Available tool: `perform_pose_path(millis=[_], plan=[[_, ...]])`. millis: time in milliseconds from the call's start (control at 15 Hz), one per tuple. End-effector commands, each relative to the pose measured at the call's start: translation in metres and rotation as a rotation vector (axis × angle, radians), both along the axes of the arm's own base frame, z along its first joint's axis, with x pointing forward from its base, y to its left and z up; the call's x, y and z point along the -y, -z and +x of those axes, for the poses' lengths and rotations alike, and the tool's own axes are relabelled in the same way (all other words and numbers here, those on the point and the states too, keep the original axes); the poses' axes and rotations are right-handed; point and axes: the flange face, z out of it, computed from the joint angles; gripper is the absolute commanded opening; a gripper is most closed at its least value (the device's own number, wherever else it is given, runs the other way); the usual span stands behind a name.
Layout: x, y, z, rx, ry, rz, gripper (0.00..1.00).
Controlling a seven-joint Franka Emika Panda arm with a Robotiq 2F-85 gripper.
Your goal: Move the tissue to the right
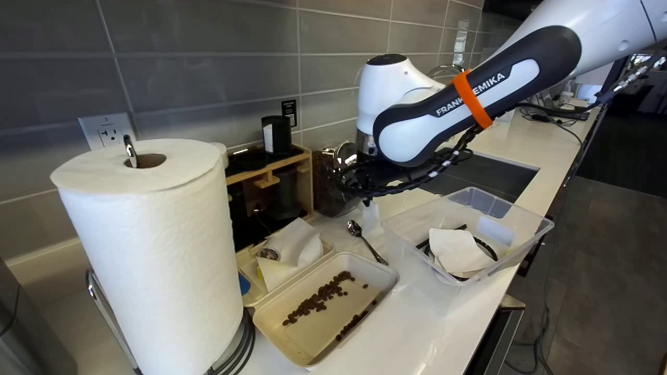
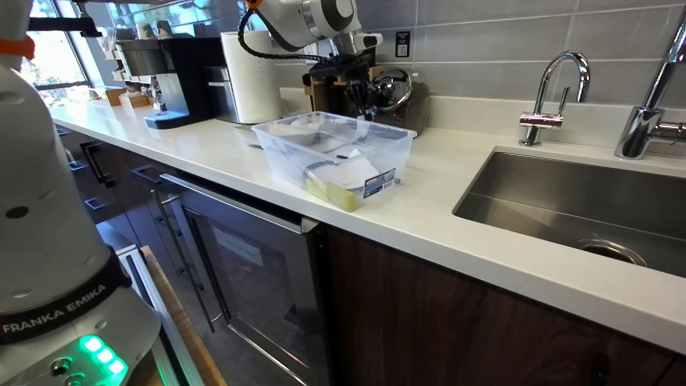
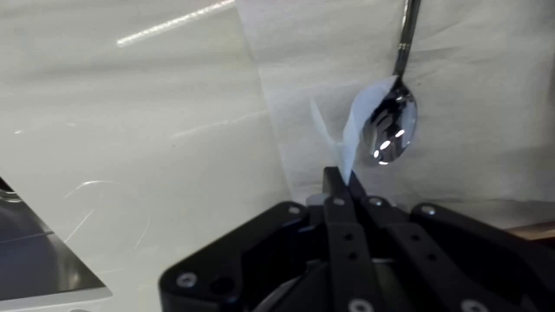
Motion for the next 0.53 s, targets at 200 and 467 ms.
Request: perform_pose_path(millis=[200,467], plan=[[0.028,-0.014,-0.001,0.064,0.122,-0.201,0.0],[0.034,0.003,-0.004,0.07,0.126,-0.333,0.0]])
